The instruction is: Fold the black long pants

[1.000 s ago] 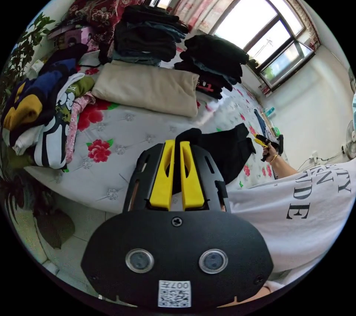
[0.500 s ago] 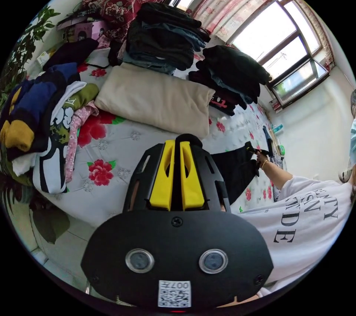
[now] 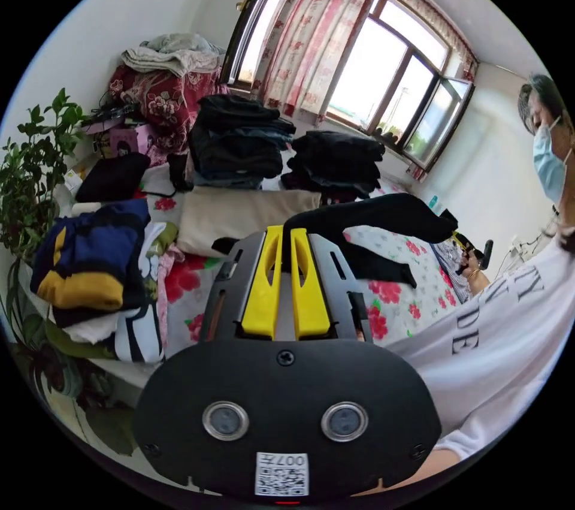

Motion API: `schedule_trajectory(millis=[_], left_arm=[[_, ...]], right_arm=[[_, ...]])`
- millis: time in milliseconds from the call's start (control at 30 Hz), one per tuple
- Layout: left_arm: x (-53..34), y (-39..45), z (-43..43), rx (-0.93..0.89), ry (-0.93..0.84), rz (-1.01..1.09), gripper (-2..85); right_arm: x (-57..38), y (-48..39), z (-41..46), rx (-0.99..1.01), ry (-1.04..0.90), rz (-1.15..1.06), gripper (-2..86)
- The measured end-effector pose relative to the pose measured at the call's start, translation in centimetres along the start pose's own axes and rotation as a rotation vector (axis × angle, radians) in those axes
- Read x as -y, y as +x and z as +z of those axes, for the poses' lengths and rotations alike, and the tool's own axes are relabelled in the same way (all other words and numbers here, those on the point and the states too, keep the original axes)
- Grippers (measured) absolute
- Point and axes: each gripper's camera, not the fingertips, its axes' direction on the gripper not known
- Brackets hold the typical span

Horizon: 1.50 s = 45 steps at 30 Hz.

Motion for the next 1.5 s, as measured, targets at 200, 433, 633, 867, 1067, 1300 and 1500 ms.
schedule_trajectory(millis=[200,433,633,867,1067,1300,1500], left_arm=[[-12.3,-2.6,6.2,0.092,-0.445,-0.145,1.4],[-12.6,-1.1,5.4,0.201,-0.389,-0.237,-0.2],[-8.6,1.9,11.9,0.099,-0.441,-0.153,1.7],[-9.2,3.7,16.3,0.182,-0.582,-0.155,-0.2],[-5.1,2.4,17.4,0.179,-0.531,-0.202,2.2],[-2.5,1.4,22.7,0.255,-0.659,-0.151,3.5],[-2.4,0.9,23.3,0.273,-0.708,-0.079,-0.5]], right_arm=[[-16.4,7.4,0.9,-0.307,-0.503,0.364,4.6],[-16.1,5.3,-0.8,-0.339,-0.316,0.319,7.3],[-14.7,3.3,7.0,-0.265,-0.432,0.183,7.8],[-11.9,-3.7,13.2,-0.322,-0.488,-0.100,7.9],[-10.5,-7.0,23.1,-0.321,-0.534,-0.198,7.9],[-7.7,-9.2,28.0,-0.567,-0.631,-0.364,1.3],[0.6,-16.5,13.5,-0.371,-0.174,-0.720,0.0]])
